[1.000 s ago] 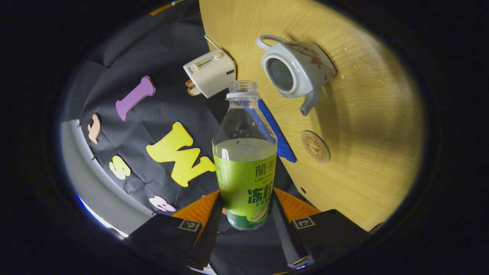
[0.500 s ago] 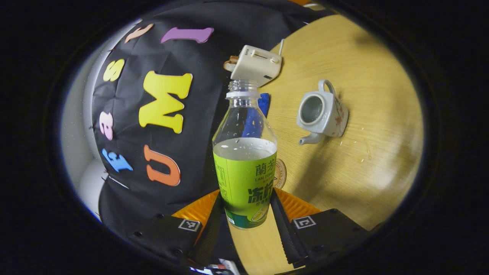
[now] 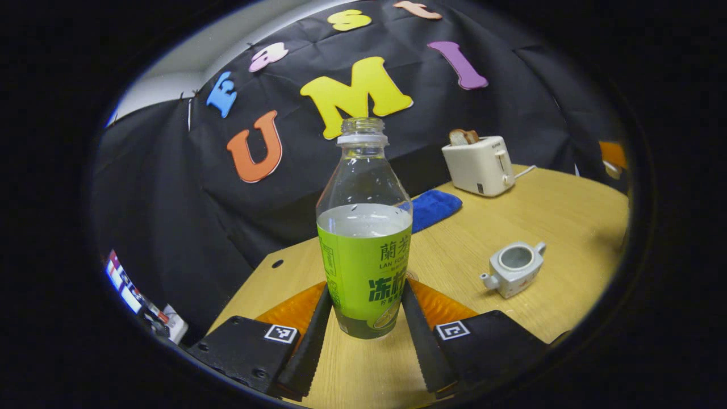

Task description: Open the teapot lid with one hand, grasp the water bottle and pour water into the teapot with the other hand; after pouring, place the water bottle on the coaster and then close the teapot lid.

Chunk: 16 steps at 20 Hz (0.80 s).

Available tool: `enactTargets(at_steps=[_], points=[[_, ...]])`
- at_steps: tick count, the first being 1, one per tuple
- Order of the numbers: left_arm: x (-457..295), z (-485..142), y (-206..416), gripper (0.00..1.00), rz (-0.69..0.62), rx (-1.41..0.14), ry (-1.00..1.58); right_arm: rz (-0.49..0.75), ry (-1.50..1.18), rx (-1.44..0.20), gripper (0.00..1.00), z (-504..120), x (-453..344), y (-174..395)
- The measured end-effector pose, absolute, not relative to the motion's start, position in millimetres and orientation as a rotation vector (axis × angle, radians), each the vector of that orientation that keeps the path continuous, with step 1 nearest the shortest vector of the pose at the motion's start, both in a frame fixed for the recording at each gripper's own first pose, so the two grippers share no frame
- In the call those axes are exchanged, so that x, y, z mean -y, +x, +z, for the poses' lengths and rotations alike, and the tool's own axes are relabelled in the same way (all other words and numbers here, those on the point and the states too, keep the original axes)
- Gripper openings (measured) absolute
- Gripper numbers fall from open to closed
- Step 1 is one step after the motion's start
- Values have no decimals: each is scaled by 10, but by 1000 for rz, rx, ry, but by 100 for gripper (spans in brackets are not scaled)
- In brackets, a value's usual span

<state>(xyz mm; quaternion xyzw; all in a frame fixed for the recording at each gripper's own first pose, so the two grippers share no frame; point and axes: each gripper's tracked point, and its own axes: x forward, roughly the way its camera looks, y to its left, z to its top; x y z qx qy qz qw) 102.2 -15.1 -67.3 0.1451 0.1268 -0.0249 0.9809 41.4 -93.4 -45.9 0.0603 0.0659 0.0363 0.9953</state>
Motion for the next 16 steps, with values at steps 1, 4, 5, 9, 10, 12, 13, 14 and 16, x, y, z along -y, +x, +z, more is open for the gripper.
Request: enactTargets(at_steps=[1,4,5,9,10,12,13,14,16], points=[[156,-592,1103,74,-54,-239,234,73,122,-135,0,-464,915,426],[133,-481,1331,74,-50,-176,156,77,115,-140,0,-489,862,435],[124,-466,1416,74,-57,-159,139,81,113,-142,0,-487,837,439],[89,-476,1750,74,-70,-145,63,83,97,-144,0,-519,758,469],[64,-489,1840,74,-64,-139,63,84,95,-149,0,-543,747,479],[9,-530,2006,75,-49,-136,63,85,94,-160,0,-587,713,502],[2,-572,2073,74,-52,-138,52,84,92,-165,0,-611,704,515],[26,-618,2115,75,-60,-142,39,85,90,-170,0,-633,686,534],[37,-697,2212,75,-62,-149,31,88,83,-176,0,-664,652,564]])
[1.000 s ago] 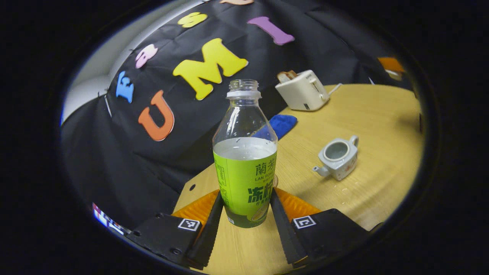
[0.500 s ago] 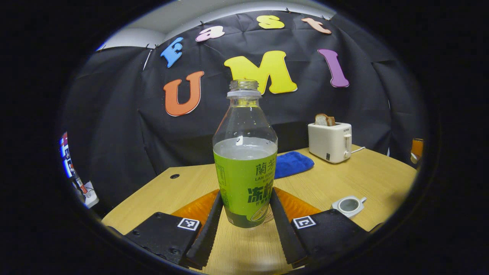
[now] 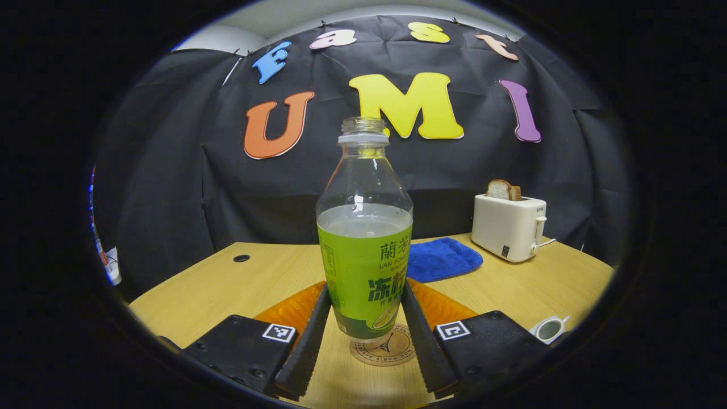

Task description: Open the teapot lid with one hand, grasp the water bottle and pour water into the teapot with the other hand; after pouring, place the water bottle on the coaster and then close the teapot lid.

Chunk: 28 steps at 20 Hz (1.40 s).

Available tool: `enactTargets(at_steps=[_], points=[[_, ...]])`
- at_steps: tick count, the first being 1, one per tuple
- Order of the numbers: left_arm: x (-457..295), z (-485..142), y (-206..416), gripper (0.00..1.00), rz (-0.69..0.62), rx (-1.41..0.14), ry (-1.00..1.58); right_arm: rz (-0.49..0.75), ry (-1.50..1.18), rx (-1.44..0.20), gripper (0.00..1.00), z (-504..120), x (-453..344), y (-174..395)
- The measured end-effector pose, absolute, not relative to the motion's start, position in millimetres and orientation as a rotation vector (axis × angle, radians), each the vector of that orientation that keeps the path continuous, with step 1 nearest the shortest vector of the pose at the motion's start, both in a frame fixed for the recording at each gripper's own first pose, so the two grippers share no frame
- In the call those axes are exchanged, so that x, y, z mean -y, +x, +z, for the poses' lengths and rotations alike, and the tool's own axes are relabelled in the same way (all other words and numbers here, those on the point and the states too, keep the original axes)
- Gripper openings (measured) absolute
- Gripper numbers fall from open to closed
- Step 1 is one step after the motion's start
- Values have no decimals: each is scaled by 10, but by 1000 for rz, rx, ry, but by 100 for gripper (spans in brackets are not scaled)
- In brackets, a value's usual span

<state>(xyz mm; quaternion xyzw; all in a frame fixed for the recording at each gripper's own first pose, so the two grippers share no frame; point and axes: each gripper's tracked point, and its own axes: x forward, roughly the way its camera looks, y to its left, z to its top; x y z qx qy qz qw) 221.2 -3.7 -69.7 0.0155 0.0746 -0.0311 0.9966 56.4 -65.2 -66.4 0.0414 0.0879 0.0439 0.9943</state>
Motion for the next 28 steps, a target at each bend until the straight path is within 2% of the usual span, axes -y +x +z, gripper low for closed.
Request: enactTargets(at_steps=[19,21,22,23,28], points=[[297,-1071,2348,79,-112,-222,31,101,80,-208,0,-828,566,582],[303,-1078,2338,83,-112,-226,25,99,79,-206,0,-828,561,566],[284,-1051,2314,94,-105,-224,22,99,78,-206,0,-821,554,562],[268,-1051,2305,100,-105,-221,17,100,77,-205,0,-810,549,559],[162,-1025,2100,99,-88,-221,24,127,61,-195,0,-760,398,574]])
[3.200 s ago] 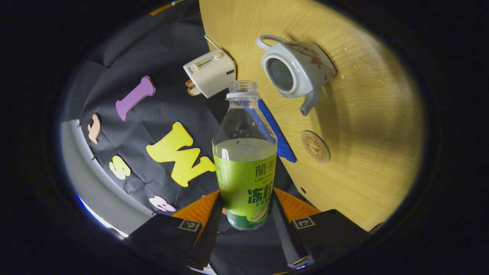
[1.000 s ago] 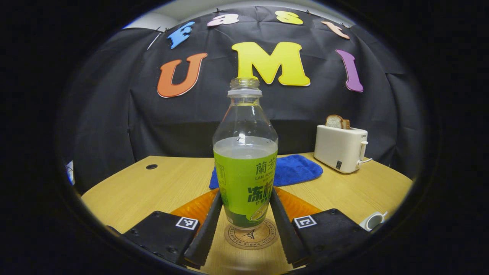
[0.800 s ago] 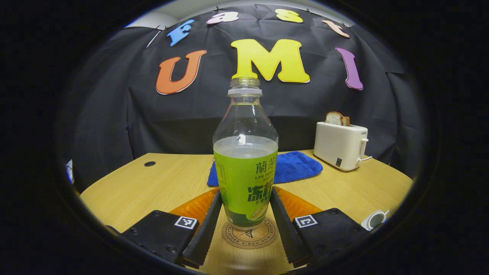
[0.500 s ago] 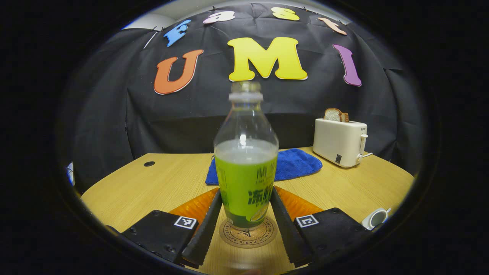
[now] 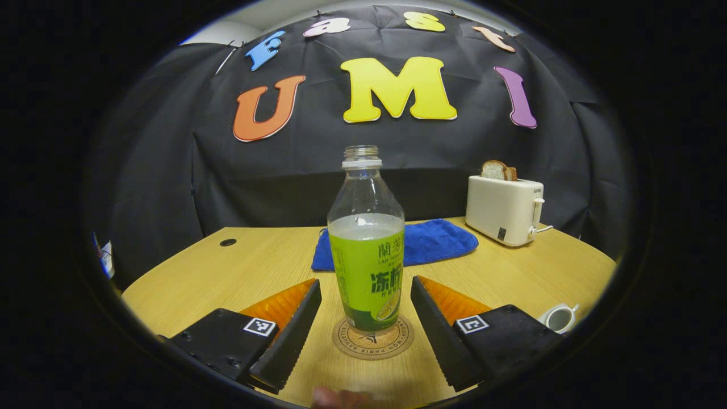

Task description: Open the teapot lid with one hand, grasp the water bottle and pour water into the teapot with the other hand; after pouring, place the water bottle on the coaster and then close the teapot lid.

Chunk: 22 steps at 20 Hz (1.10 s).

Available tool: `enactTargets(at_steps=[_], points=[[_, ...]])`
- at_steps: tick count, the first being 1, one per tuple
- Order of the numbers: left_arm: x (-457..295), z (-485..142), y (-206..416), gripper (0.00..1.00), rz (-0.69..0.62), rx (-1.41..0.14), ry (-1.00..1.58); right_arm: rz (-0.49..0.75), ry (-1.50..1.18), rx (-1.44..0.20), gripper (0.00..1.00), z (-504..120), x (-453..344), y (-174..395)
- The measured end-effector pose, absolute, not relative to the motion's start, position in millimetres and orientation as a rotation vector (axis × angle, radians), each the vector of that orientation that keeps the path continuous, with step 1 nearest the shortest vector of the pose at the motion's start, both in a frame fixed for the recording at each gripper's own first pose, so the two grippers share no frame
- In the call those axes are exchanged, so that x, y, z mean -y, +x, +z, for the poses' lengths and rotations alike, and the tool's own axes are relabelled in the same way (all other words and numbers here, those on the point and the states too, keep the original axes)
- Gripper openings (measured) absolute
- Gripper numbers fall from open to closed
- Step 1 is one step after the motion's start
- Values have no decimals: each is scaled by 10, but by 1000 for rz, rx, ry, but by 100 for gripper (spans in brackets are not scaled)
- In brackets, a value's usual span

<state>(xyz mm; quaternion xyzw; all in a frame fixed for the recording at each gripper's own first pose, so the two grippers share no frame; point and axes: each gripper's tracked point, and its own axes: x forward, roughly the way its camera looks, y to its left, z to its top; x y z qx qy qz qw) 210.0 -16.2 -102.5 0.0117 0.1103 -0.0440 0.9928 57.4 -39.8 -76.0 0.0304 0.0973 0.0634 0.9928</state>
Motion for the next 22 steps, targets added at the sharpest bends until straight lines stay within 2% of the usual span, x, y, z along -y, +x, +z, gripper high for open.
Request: enactTargets(at_steps=[11,13,14,19,22], points=[[-303,-269,888,99,3,-79,4,300,9,-151,0,-651,-407,1038],[-349,-228,734,95,16,-74,11,331,4,-158,0,-711,-547,1104],[-413,-211,665,99,41,-70,15,348,-2,-160,0,-750,-606,1129],[-719,-168,394,98,117,-43,26,373,-27,-191,0,-1012,-759,1267],[-764,-144,324,99,114,-36,-3,385,-28,-201,0,-1130,-844,1279]])
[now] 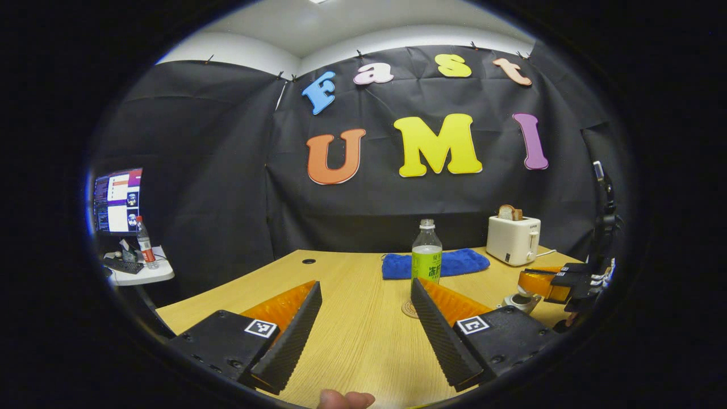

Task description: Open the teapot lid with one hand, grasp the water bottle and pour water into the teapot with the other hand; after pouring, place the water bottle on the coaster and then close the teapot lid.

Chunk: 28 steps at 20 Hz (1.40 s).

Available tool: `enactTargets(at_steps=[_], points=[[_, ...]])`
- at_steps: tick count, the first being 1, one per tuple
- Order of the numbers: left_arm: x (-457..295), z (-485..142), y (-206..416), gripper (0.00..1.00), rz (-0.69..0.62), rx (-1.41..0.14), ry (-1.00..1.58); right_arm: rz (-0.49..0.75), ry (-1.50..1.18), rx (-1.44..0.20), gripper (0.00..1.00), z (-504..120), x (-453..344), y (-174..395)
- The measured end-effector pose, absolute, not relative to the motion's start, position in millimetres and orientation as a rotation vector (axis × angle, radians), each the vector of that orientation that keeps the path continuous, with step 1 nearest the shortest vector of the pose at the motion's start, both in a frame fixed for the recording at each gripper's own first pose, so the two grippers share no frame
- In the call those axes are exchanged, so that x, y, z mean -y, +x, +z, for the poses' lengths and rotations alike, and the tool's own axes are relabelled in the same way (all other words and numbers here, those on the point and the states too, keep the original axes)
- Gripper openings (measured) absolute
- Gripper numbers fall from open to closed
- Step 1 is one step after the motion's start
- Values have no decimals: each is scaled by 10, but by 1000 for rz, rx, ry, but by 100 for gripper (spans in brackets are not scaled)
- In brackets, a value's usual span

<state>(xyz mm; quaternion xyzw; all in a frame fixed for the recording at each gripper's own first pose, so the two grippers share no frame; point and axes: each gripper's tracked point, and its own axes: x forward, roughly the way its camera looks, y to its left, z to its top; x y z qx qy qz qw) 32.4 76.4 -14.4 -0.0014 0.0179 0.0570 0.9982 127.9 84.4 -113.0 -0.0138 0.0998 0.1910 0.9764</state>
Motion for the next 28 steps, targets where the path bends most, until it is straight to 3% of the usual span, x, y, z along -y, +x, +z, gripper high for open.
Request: enactTargets(at_steps=[14,17,19,21,22,24,28], points=[[-738,-152,285,99,79,-32,-38,360,-33,-212,0,-1311,-873,1257],[-684,-158,290,99,69,-37,-45,341,-25,-182,6,-1175,-835,1251],[-611,-153,279,99,56,-40,-42,311,-9,-162,22,-1055,-776,1230],[-530,-136,245,99,40,-34,-29,268,0,-147,46,-919,-658,1179],[-461,-120,246,99,28,-31,-30,233,-8,-133,72,-839,-567,1159],[-319,-94,208,99,-2,-25,-41,184,-10,-113,95,-677,-429,1034],[-98,-53,141,99,-41,-16,-24,145,-28,-77,96,-361,-250,650]])
